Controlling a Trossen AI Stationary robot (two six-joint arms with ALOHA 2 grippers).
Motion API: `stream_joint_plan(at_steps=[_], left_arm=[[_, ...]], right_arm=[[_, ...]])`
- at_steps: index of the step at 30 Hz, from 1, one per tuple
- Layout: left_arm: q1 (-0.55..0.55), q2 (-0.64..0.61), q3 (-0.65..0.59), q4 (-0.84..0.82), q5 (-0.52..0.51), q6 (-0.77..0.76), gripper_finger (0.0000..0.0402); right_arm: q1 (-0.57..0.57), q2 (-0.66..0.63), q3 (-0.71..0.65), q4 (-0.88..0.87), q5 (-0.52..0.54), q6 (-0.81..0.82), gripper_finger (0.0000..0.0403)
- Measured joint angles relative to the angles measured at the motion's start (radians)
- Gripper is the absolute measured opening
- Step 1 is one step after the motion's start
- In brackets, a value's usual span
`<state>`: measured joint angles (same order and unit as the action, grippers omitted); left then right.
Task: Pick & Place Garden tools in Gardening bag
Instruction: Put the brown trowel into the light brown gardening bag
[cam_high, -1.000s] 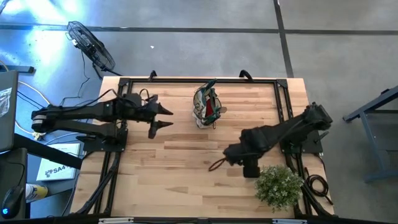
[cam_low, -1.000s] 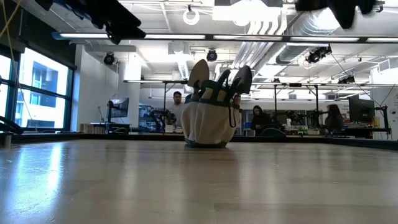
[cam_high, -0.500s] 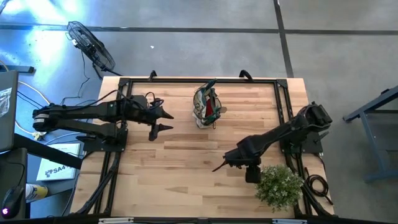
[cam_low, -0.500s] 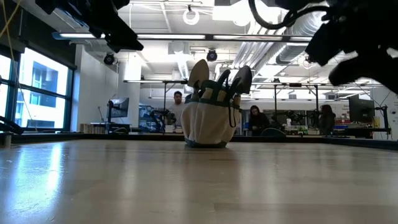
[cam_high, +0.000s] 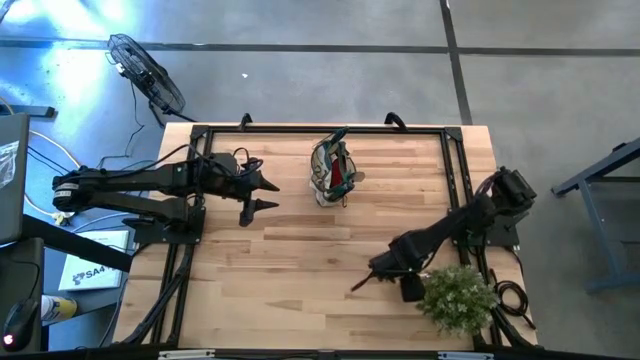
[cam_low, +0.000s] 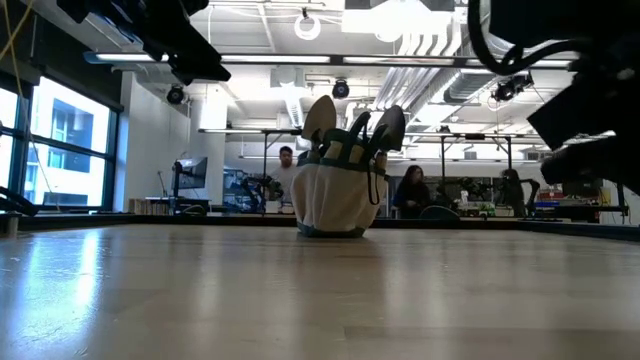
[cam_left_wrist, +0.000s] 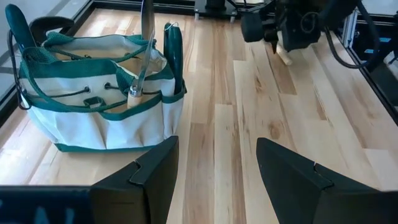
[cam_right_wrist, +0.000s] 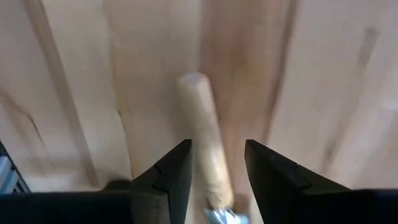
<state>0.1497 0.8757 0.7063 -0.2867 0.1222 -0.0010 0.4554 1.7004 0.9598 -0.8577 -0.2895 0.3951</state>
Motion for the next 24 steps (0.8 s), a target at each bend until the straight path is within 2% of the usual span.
stream_joint_plan(at_steps=[7, 15, 18, 22, 24], left_arm=[[0.000, 0.000, 0.000, 0.000, 0.001, -0.009, 0.0209], [0.000, 0.000, 0.000, 0.000, 0.001, -0.029, 0.0209], [0.000, 0.000, 0.000, -0.001, 0.001, -0.030, 0.0209], [0.000, 0.000, 0.000, 0.000, 0.001, -0.030, 0.0209], [0.000, 0.000, 0.000, -0.001, 0.001, -0.028, 0.0209]], right_arm=[[0.037, 0.000, -0.055, 0.131, 0.006, 0.055, 0.0138], [0.046, 0.062, -0.050, 0.133, 0.034, 0.083, 0.0132], [0.031, 0.066, -0.051, 0.132, 0.037, 0.113, 0.0104], [-0.007, 0.055, -0.053, 0.136, 0.022, 0.164, 0.0046], [-0.022, 0.046, -0.054, 0.141, 0.019, 0.166, 0.0045]])
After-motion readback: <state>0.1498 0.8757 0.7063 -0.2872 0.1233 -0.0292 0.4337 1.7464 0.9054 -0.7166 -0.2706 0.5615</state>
